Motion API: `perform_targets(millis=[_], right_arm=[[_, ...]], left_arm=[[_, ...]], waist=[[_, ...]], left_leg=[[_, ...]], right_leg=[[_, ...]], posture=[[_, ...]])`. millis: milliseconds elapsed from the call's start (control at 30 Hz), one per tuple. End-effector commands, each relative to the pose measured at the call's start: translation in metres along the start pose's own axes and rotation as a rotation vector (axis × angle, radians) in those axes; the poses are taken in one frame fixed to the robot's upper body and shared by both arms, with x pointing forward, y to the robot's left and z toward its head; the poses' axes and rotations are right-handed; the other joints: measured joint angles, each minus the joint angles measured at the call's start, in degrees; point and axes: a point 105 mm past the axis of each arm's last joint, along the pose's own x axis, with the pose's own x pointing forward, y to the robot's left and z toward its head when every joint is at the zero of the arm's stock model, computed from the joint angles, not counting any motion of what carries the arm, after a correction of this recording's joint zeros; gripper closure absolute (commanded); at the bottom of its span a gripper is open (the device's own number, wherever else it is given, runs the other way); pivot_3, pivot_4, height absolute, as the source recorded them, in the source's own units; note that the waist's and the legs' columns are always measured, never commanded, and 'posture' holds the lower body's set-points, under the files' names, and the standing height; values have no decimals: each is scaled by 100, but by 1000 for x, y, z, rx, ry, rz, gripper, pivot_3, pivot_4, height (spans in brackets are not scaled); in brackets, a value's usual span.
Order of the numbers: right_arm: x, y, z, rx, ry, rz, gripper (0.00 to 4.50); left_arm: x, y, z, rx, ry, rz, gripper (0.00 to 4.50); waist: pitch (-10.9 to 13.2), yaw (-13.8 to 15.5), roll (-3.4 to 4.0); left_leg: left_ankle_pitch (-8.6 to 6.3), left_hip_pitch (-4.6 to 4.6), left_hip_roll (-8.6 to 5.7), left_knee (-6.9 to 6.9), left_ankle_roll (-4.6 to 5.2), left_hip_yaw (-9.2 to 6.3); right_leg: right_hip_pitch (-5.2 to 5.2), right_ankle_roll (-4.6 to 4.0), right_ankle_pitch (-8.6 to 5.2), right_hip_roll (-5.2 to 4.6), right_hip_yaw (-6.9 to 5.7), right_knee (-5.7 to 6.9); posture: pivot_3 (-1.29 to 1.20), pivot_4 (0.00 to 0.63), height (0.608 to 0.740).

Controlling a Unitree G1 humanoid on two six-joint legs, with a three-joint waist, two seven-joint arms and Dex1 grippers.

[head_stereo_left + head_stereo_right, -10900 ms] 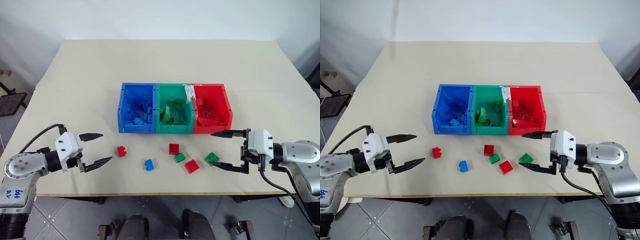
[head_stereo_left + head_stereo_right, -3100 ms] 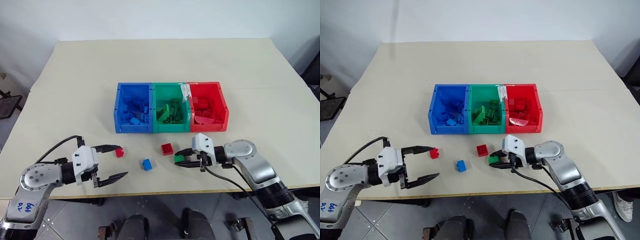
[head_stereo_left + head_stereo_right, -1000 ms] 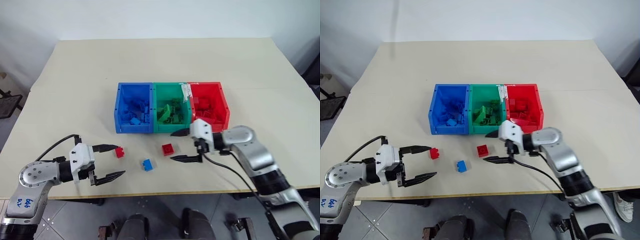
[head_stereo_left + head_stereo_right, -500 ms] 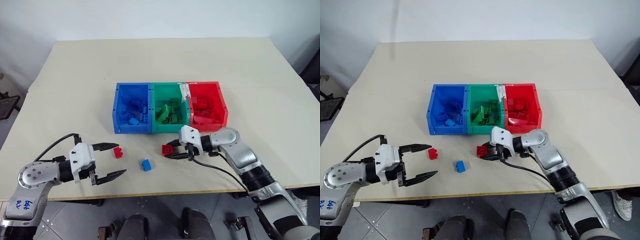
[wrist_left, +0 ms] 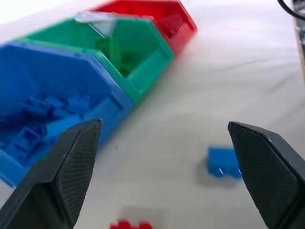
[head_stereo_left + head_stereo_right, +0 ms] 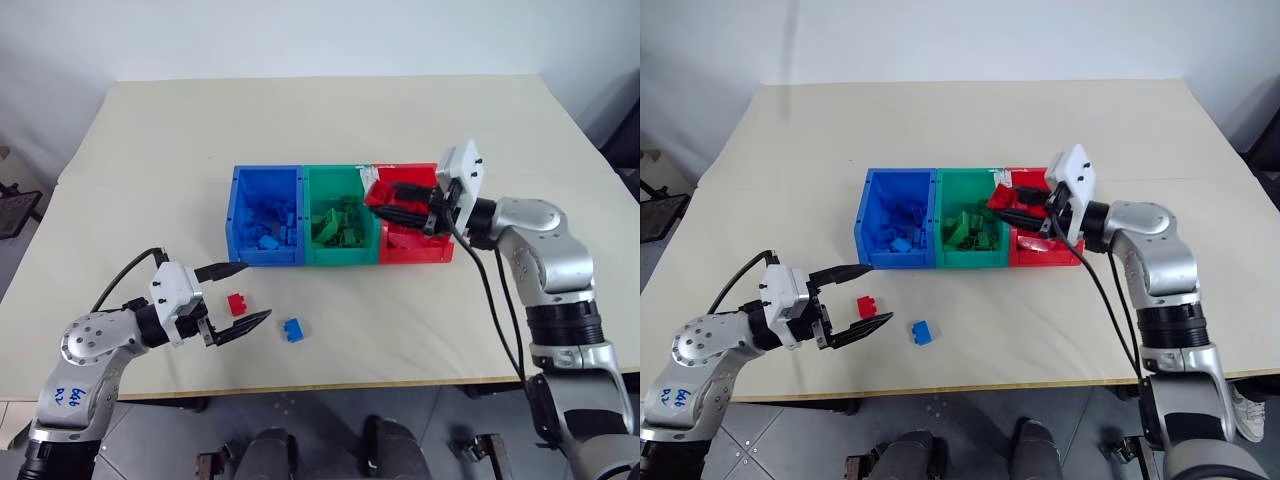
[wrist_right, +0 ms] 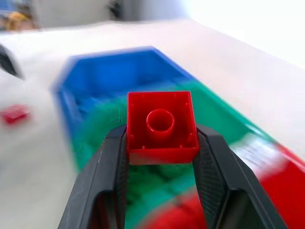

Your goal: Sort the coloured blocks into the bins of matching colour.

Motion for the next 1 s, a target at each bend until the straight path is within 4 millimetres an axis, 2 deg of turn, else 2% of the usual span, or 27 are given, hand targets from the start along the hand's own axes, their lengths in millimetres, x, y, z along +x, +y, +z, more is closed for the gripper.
perform_targets(millis=[33,133,167,233,333,500,600,700,800,867,933,1000], right_arm=[[-15,-30,7,-21,-32,-129,3038],[-16,-31,2,-19,-39,-121,1935],[-16,-32,3,-14,-50,-132,1738],[-17,-31,5,-18,-61,-119,1058],[-21,-22,2,-38,-44,-65,49],[-25,13,-4,-52,-31,103,17],[-39,56,-16,-167,-12,275,17],[-54,71,-24,-162,17,322,17],[-72,84,-31,-96,56,350,17],[-80,91,-36,-108,73,348,17],[-84,95,-36,-95,62,323,17],[-89,100,-36,-106,59,301,17]], left_arm=[[6,3,20,31,-56,5,0],[8,1,23,4,-62,-34,0],[8,1,22,4,-56,-44,0],[6,3,21,5,-49,-39,0],[3,7,16,8,-18,-35,0],[-7,20,8,44,5,27,0],[-34,41,-4,64,62,139,0],[-60,49,-16,80,136,168,0],[-83,48,-26,68,208,145,0],[-90,44,-29,56,245,103,0],[-88,33,-31,68,288,15,0],[-73,16,-27,59,305,-122,0]], waist=[[0,-10,0],[0,-24,1],[0,-29,1],[0,-55,1],[0,-91,1],[0,-83,1],[0,-65,0],[1,-54,0],[1,-33,0],[1,3,0],[1,39,-1],[1,71,-3]], left_leg=[[0,0,0,-1,0,0],[0,0,1,-3,0,3],[0,0,1,-4,0,2],[0,-1,1,-5,0,2],[0,-1,3,-6,0,1],[0,-1,2,-6,0,-1],[0,-2,4,-6,-1,-1],[-1,-1,3,-8,-2,2],[-2,-1,3,-5,-1,14],[-2,1,7,-4,-2,12],[-2,1,8,-3,-2,11],[-2,-2,5,3,-1,11]], right_leg=[[0,0,0,0,0,0],[-1,0,0,0,0,-1],[-1,0,0,0,0,-1],[-2,1,0,0,-1,-2],[-2,0,0,1,-2,-1],[-2,1,0,0,-3,-1],[-2,1,0,1,-4,-4],[-2,1,0,2,-5,-6],[-1,1,0,1,0,-14],[-1,1,0,2,-1,-12],[1,1,0,3,-2,-12],[3,0,0,0,1,-14]], posture=[[0,150,740],[0,150,740],[0,150,740],[0,150,740],[0,150,740],[0,150,740],[0,150,740],[0,150,740],[0,150,740],[0,150,740],[0,150,740],[0,150,740]])
